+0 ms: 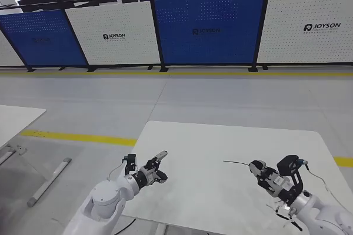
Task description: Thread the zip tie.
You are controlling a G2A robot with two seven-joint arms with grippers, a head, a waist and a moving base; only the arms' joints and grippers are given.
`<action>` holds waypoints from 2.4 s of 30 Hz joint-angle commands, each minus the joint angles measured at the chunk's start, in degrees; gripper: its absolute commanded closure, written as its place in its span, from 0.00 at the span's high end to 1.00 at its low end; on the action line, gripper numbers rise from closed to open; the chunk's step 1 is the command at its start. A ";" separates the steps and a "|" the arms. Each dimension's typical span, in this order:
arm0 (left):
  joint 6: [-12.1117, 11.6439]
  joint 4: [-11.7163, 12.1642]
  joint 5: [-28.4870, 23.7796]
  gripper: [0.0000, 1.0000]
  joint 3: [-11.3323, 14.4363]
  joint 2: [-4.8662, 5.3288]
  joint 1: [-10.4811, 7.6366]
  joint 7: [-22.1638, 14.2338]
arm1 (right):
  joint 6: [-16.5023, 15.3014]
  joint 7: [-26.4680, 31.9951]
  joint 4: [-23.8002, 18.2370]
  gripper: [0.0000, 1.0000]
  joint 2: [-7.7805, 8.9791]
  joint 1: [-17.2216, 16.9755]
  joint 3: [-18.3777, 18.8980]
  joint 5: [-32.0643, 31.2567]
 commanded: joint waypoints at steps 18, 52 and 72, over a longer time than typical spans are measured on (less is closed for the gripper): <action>0.00 -0.16 -15.80 1.00 12.92 5.26 -0.51 -3.84 | 0.00 3.69 -2.79 0.00 -2.21 6.78 -10.86 -23.00; -0.69 3.58 -31.75 1.00 23.10 5.80 -7.39 5.81 | 0.04 1.16 -5.10 0.00 -1.66 9.51 -18.19 -36.22; -0.36 3.90 -36.43 1.00 26.74 4.25 -11.64 11.83 | 0.00 -0.04 -6.78 0.00 -1.69 8.37 -18.88 -41.04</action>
